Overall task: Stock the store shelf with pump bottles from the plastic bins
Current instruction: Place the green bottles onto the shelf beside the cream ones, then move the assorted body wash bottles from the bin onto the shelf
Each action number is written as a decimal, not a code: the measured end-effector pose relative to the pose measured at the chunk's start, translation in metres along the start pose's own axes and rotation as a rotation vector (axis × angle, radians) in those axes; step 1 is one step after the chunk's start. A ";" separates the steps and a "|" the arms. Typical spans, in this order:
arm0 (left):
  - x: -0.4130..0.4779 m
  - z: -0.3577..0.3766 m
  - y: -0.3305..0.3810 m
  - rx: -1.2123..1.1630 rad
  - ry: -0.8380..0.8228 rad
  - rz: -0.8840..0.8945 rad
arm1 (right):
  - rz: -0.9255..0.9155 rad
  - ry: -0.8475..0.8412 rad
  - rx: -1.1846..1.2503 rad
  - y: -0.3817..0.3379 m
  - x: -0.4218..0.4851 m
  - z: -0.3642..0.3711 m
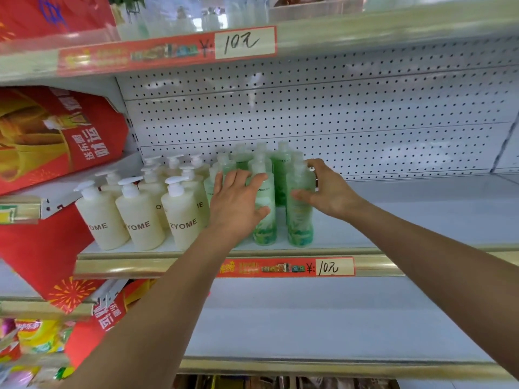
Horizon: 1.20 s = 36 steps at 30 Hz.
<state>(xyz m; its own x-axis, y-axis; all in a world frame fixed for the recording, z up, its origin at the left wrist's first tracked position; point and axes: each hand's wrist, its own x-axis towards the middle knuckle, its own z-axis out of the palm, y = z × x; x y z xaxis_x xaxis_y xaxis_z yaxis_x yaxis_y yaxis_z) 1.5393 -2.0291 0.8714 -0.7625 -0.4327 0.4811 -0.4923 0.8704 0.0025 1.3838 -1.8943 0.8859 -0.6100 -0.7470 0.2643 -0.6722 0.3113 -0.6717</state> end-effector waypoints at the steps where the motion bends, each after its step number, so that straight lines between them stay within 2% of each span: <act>1: -0.003 -0.003 0.001 -0.010 -0.002 -0.001 | -0.020 0.048 -0.132 -0.001 -0.008 -0.001; 4: -0.025 -0.014 0.008 -0.093 0.092 0.009 | -0.165 0.231 -0.410 -0.002 -0.046 -0.005; 7: -0.062 -0.021 0.023 -0.145 0.151 0.044 | -0.250 0.354 -0.464 0.007 -0.098 -0.008; 10: -0.099 -0.022 0.039 -0.210 0.128 0.081 | -0.235 0.380 -0.521 0.018 -0.149 -0.009; 19: -0.177 0.019 0.109 -0.324 -0.092 0.284 | 0.151 0.288 -0.609 0.092 -0.299 -0.023; 27: -0.219 0.074 0.237 -0.482 -0.335 0.429 | 0.511 0.316 -0.573 0.198 -0.407 -0.095; 31: -0.223 0.121 0.311 -0.560 -0.470 0.406 | 0.650 0.234 -0.518 0.269 -0.437 -0.124; 36: -0.226 0.196 0.414 -0.685 -0.754 0.222 | 0.752 -0.013 -0.384 0.375 -0.451 -0.147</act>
<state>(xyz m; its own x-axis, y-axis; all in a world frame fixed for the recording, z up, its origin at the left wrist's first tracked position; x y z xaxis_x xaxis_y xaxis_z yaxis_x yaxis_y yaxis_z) 1.4259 -1.6172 0.5915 -0.9871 -0.0762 -0.1406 -0.1455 0.7931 0.5914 1.3453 -1.3541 0.6167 -0.9488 -0.2666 -0.1692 -0.1860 0.9048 -0.3830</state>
